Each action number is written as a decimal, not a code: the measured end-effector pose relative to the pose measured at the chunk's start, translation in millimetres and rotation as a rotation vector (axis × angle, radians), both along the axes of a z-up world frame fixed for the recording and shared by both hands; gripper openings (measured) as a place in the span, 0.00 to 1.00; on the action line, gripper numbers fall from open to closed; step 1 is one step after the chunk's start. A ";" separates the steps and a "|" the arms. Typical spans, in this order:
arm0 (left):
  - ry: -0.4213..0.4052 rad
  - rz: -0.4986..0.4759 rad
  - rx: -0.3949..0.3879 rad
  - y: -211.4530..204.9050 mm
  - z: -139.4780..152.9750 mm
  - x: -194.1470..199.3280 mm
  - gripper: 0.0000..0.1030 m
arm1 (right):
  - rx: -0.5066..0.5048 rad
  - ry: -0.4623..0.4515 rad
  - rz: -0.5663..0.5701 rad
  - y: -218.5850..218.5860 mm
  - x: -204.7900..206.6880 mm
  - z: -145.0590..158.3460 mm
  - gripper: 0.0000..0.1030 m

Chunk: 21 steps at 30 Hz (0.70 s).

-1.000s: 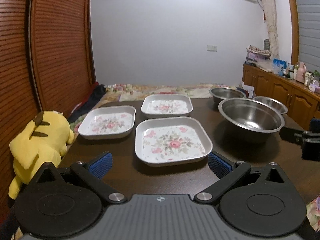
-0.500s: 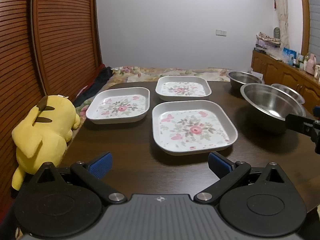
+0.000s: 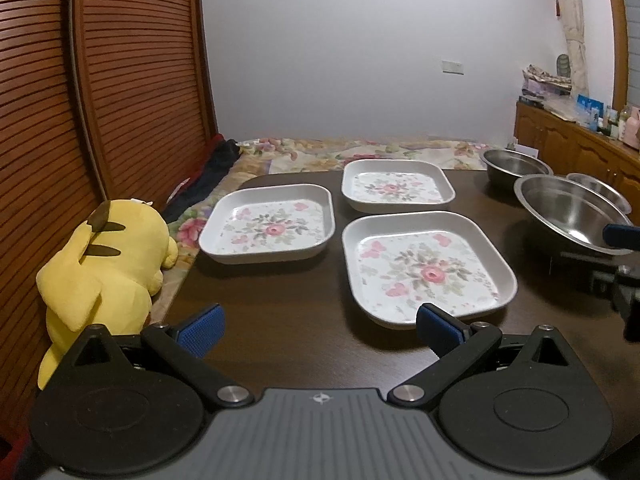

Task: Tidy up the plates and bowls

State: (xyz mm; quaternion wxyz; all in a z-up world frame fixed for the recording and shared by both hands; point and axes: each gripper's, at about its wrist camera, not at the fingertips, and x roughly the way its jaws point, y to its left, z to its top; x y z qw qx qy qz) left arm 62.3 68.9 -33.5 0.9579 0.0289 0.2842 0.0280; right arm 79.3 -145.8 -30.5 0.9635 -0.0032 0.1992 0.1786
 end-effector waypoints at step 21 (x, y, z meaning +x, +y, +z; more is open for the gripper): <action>0.022 -0.139 -0.148 16.8 -16.4 52.5 0.69 | -0.062 0.113 0.071 40.8 38.1 -21.9 0.64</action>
